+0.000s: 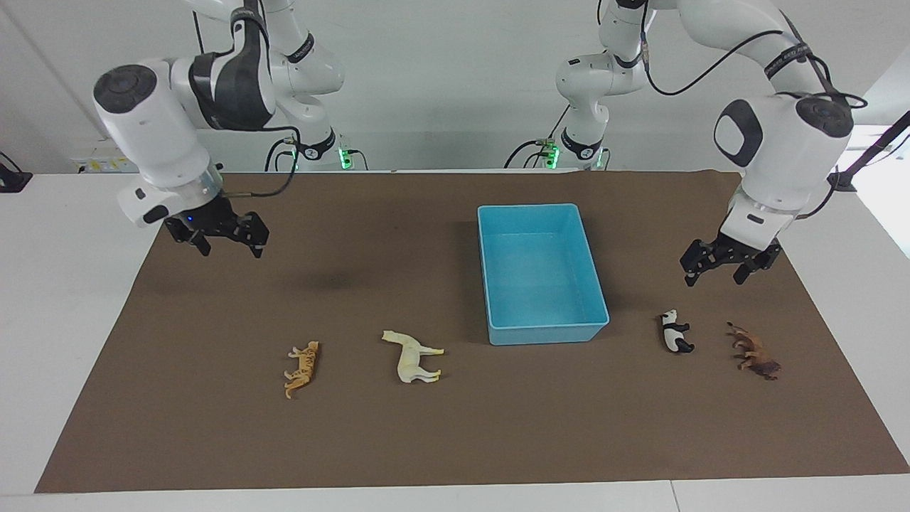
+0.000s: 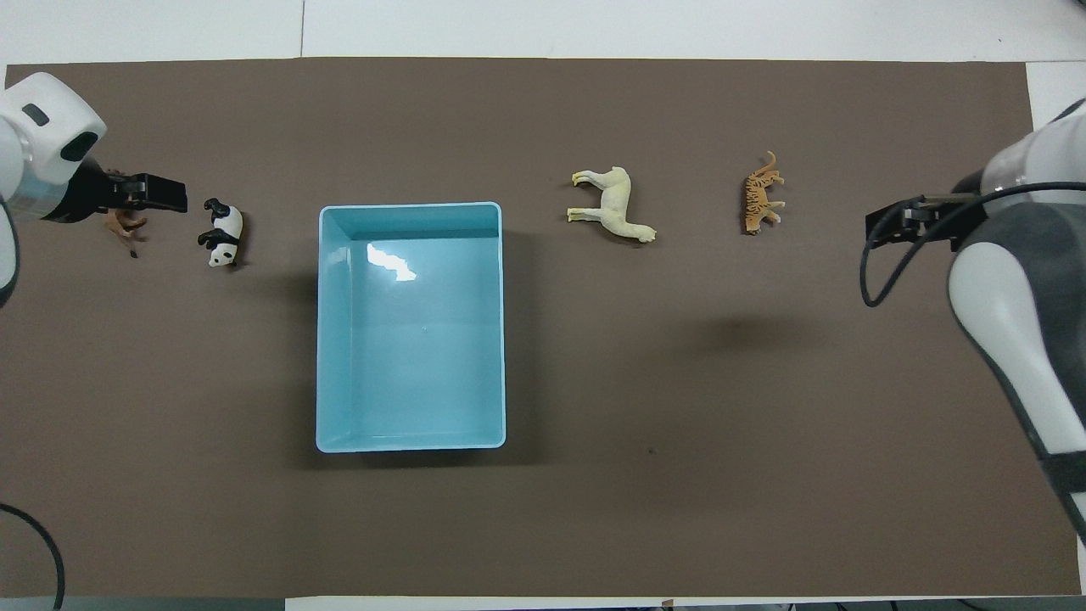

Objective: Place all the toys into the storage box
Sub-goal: 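Grasp the panda with the left gripper while the right gripper grasps the tiger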

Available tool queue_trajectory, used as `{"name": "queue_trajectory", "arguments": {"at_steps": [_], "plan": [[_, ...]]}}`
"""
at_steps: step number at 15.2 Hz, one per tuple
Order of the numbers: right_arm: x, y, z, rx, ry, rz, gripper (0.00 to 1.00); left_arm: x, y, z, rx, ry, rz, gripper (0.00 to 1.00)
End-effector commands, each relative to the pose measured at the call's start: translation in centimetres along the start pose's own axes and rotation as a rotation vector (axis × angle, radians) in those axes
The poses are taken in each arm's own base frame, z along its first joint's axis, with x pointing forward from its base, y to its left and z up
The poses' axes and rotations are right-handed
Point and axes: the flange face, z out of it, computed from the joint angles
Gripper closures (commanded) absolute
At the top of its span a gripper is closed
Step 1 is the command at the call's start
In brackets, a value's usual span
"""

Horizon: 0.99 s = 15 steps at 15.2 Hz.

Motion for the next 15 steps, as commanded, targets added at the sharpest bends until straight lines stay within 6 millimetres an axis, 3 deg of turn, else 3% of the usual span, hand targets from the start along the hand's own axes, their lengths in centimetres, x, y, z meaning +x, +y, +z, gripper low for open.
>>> {"name": "queue_trajectory", "arguments": {"at_steps": [1,4,5,7,8,12,15], "plan": [[2.9,-1.1,3.0,0.006,0.033,0.002,0.00,-0.4,-1.5,3.7,0.013,0.005,0.050,0.00],[6.0,-2.1,4.9,-0.009,0.046,-0.019,0.00,-1.7,-1.9,10.5,0.005,0.017,0.066,0.00],[6.9,-2.1,6.4,-0.023,0.035,-0.032,0.00,-1.9,-1.8,11.5,0.003,0.017,0.061,0.00],[8.1,-2.9,9.4,-0.031,0.022,-0.049,0.00,-2.0,-1.9,11.7,0.002,0.008,0.061,0.00],[8.3,-4.3,10.1,-0.031,0.032,-0.069,0.00,-2.5,-1.8,12.2,0.001,-0.001,0.064,0.00],[9.6,-5.0,14.4,-0.049,0.085,-0.101,0.00,-3.1,-0.6,13.5,-0.006,-0.016,0.078,0.00],[9.6,-5.5,15.0,-0.052,0.080,-0.111,0.00,-3.7,-0.9,14.1,-0.005,-0.031,0.075,0.00]]}}
